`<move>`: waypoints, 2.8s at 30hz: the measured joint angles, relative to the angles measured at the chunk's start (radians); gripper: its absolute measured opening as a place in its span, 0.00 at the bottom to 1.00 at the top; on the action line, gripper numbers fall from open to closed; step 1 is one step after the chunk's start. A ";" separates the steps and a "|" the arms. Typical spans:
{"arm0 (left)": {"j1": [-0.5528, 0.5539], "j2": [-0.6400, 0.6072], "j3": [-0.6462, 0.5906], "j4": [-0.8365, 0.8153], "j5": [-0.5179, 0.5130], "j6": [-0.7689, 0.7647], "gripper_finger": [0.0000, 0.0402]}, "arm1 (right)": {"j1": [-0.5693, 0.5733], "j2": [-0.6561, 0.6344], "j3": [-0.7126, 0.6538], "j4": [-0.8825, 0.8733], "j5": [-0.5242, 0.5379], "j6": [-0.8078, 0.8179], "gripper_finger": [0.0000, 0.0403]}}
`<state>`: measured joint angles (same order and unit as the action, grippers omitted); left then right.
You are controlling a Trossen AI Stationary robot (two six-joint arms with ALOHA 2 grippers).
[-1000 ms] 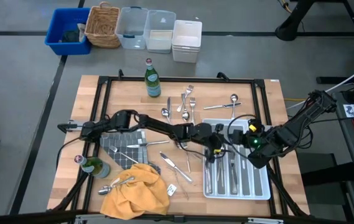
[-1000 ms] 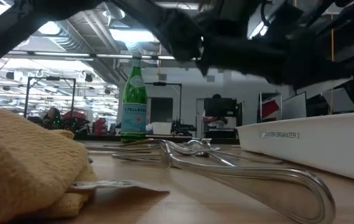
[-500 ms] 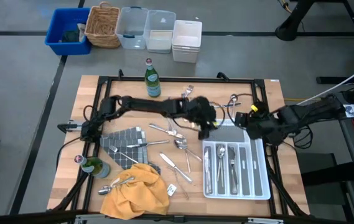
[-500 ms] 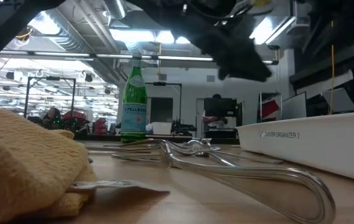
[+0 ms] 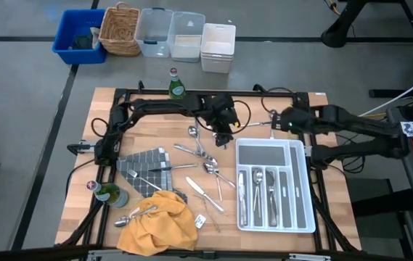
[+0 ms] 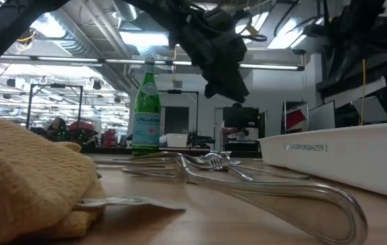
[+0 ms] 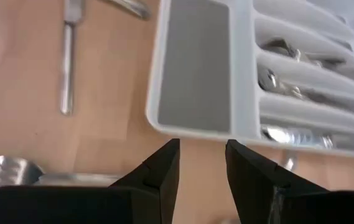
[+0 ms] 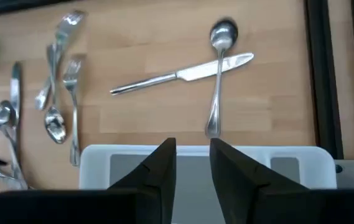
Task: Sort silverware
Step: Stack the silver spoon into the white utensil tray with the other silver spoons
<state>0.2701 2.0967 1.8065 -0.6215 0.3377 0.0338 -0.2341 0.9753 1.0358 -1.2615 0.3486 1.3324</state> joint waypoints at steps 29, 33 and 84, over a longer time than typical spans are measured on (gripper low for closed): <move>-0.014 -0.273 0.000 -0.224 0.014 0.049 0.29 | -0.548 0.461 -0.148 0.357 -0.271 -0.583 0.25; -0.007 -0.324 -0.020 -0.217 -0.005 0.049 0.29 | -0.562 0.522 -0.148 0.413 -0.265 -0.615 0.25; -0.002 -0.981 -0.706 0.106 -0.201 -0.195 0.29 | -0.642 0.697 -0.144 0.557 -0.233 -0.635 0.03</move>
<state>0.2678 1.1155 1.1004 -0.5159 0.1363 -0.1611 -0.8764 1.6726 0.8921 -0.7044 0.1151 0.6973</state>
